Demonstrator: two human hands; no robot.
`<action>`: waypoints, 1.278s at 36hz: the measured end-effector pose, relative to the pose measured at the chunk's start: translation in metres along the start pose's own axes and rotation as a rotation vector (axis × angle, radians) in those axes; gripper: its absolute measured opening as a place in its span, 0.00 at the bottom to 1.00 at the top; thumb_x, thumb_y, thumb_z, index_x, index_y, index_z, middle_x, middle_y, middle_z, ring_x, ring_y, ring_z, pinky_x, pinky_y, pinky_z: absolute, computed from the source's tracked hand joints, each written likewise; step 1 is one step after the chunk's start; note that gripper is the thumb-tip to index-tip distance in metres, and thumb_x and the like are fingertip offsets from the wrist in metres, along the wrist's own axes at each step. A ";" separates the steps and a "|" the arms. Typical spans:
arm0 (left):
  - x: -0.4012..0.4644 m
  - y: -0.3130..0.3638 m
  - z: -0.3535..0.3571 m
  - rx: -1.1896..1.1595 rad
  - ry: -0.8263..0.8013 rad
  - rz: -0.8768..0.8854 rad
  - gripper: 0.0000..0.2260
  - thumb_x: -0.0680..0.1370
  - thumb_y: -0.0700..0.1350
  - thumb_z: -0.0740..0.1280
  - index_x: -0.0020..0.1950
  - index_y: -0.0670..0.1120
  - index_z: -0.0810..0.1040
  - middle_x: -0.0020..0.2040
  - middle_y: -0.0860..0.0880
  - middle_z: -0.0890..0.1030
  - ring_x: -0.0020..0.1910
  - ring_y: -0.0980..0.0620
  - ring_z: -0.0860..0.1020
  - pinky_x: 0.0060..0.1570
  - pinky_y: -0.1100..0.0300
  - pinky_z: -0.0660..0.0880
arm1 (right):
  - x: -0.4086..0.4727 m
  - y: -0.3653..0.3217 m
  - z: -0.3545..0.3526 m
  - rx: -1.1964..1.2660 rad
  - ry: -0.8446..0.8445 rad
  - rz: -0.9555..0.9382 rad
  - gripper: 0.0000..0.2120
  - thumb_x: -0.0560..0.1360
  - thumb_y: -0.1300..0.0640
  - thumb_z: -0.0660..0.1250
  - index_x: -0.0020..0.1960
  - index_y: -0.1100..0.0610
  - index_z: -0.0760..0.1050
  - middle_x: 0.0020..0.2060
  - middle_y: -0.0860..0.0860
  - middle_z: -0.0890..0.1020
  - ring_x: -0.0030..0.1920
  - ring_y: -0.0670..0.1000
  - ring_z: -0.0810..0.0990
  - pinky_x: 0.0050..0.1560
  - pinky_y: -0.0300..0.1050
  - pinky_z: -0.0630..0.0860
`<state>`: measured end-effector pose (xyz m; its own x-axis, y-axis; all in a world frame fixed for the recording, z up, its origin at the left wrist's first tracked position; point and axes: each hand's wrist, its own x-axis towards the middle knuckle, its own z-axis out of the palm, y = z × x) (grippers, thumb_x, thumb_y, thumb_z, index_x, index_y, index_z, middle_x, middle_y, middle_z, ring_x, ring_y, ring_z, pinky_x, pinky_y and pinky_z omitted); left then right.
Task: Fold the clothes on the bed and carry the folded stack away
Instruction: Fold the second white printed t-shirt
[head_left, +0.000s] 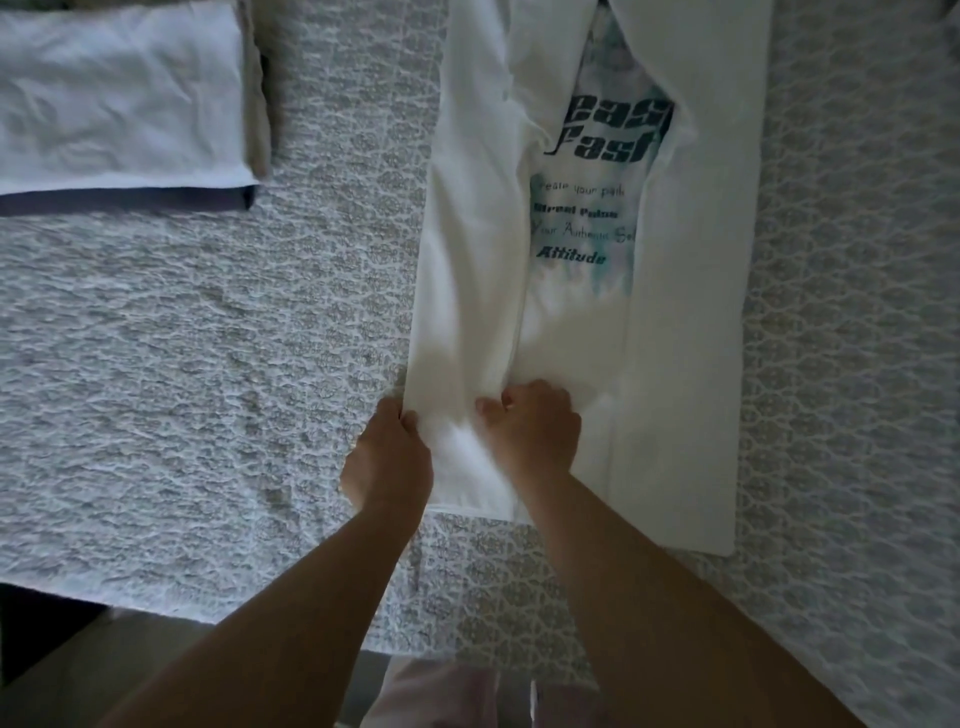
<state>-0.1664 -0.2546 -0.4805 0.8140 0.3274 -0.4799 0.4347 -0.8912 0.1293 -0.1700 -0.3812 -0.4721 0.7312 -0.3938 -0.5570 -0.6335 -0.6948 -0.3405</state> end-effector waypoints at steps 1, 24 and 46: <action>0.000 0.000 0.000 0.009 -0.004 0.002 0.09 0.83 0.50 0.54 0.58 0.51 0.71 0.46 0.46 0.81 0.38 0.47 0.72 0.39 0.55 0.68 | 0.000 0.002 0.000 0.025 0.027 0.029 0.17 0.77 0.45 0.60 0.53 0.56 0.80 0.51 0.54 0.78 0.56 0.57 0.73 0.54 0.49 0.69; -0.027 0.042 0.022 0.429 -0.024 0.805 0.30 0.80 0.59 0.47 0.78 0.46 0.49 0.79 0.47 0.50 0.77 0.49 0.48 0.74 0.49 0.42 | -0.046 0.089 -0.012 -0.116 0.235 0.011 0.20 0.69 0.59 0.68 0.61 0.56 0.73 0.61 0.54 0.73 0.59 0.57 0.70 0.55 0.50 0.68; 0.030 0.120 0.009 0.161 0.122 0.681 0.17 0.78 0.48 0.61 0.65 0.45 0.69 0.56 0.44 0.75 0.56 0.43 0.74 0.47 0.52 0.71 | 0.013 0.092 -0.047 0.020 0.166 -0.120 0.32 0.76 0.56 0.63 0.76 0.57 0.54 0.76 0.51 0.55 0.75 0.50 0.54 0.74 0.45 0.56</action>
<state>-0.0933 -0.3546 -0.4875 0.9259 -0.2945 -0.2364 -0.2405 -0.9425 0.2320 -0.2068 -0.4784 -0.4747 0.8325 -0.4033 -0.3798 -0.5427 -0.7312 -0.4132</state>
